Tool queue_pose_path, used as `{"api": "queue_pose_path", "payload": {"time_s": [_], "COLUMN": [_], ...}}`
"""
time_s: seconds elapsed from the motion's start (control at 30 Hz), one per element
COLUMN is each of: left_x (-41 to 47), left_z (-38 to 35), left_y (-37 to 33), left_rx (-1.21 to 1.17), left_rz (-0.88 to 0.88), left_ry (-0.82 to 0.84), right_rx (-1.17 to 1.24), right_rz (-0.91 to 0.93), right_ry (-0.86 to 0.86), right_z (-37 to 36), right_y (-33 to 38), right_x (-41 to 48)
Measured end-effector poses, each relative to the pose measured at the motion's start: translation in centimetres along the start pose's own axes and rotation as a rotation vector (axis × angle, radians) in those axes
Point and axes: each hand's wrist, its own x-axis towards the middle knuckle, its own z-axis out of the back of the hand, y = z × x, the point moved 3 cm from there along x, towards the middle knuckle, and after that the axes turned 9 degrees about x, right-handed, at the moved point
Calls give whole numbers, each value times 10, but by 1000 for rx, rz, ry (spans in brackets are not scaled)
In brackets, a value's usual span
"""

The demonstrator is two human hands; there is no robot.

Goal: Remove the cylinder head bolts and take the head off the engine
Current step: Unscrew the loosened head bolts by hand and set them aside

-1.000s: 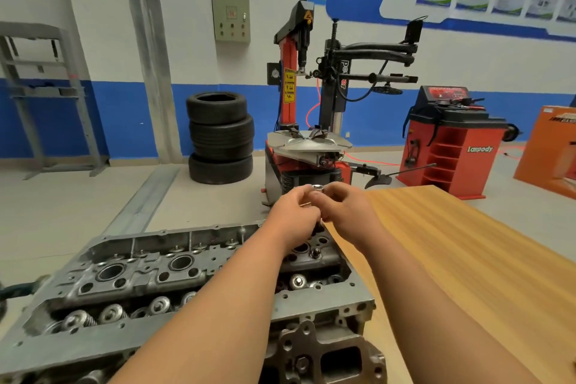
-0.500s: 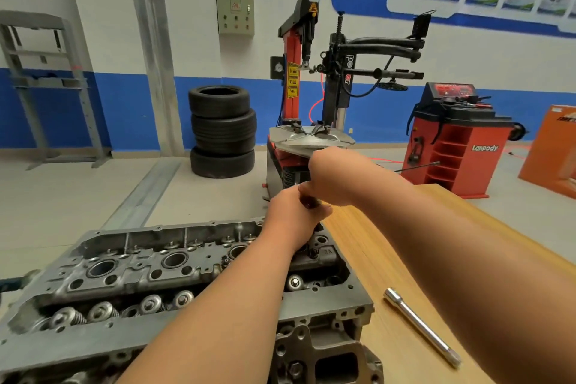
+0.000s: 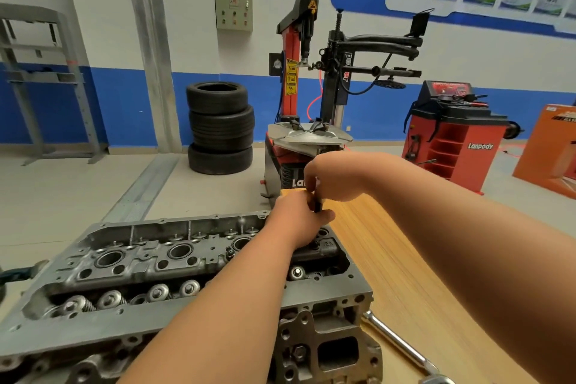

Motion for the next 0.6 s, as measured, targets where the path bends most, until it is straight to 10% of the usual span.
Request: {"api": "queue_pose_path", "payload": {"time_s": [0.6], "left_x": [-1], "left_z": [6], "left_y": [2], "left_rx": [-82], "left_rz": [45], "left_ry": [-57], "right_rx": [-116], "right_rz": [-79], "right_ry": [-87], "right_z": [-2], "right_y": [1], "right_x": [4]}}
